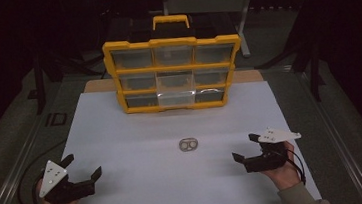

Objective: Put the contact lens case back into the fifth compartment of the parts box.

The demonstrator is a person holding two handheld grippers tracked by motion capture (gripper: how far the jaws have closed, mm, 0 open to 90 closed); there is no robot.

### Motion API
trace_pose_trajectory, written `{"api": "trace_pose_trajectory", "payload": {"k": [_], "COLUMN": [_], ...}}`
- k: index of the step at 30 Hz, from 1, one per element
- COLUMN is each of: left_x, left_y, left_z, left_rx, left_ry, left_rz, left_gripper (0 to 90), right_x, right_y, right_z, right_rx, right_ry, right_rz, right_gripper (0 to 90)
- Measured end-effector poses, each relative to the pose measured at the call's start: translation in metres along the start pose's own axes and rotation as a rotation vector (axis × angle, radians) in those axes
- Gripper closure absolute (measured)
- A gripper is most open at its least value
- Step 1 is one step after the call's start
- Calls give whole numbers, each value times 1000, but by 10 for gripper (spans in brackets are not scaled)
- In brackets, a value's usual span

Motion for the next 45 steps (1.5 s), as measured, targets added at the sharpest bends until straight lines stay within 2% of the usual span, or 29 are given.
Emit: {"api": "trace_pose_trajectory", "payload": {"k": [13,27,36,40,45], "left_x": [1,2,3,3,3], "left_y": [1,0,0,-1,0], "left_z": [1,2,2,3,3], "left_rx": [3,9,11,13,14], "left_ry": [-2,2,4,6,6], "left_rz": [-5,5,6,7,6], "left_gripper": [0,0,0,0,0], "right_x": [-18,-38,-48,-53,-58], "right_y": [-3,-6,-10,-12,-13], "right_z": [9,25,34,38,45], "right_rx": [-33,-80,-105,-88,-96], "right_ry": [30,61,88,107,131], "right_rz": [-12,-68,-74,-87,-99], "right_gripper": [74,75,74,74,75]}}
Point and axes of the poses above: each handheld gripper's, and its own axes: z roughly forward along the jaws, x roughly out of its underside, y roughly to its left, the point moved 1 cm from there along z, roughly forward along the jaws, and after that the axes turned 15 degrees about -z, right-handed, at the moved point
